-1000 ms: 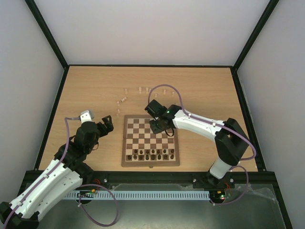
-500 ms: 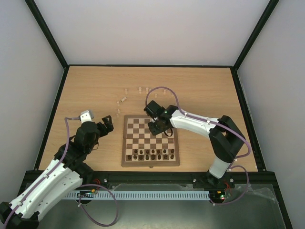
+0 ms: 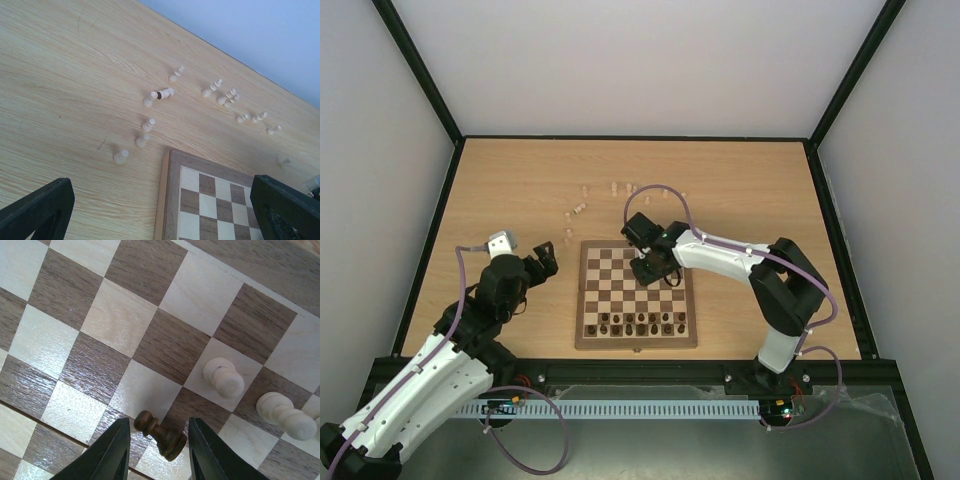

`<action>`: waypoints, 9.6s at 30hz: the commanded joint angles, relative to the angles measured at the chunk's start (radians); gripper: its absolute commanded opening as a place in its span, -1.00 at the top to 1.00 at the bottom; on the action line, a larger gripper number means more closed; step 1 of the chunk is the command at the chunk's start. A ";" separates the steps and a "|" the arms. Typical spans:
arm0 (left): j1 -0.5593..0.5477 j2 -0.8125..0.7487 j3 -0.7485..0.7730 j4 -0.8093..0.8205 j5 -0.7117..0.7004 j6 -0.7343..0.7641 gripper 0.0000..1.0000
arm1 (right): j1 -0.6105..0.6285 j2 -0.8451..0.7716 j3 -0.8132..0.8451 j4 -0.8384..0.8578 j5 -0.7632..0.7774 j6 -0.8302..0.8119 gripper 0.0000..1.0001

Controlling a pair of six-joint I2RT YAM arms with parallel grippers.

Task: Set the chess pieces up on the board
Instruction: Pick up the chess piece from the chessboard, then place the chess piece on the chessboard.

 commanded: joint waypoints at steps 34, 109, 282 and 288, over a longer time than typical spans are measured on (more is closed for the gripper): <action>0.006 0.010 -0.006 0.009 -0.017 0.002 -0.99 | -0.017 -0.034 -0.095 -0.022 0.004 0.019 0.34; 0.005 0.192 -0.284 0.643 1.406 -0.206 -0.67 | 0.225 -0.427 -0.151 0.100 -0.413 0.010 0.79; -0.406 0.846 0.454 -0.503 0.318 0.068 0.82 | 0.276 -0.832 -0.346 0.018 -0.006 0.136 -0.97; -0.427 0.868 0.446 -0.504 0.292 0.056 0.81 | 0.277 -0.828 -0.346 0.017 -0.010 0.135 -0.97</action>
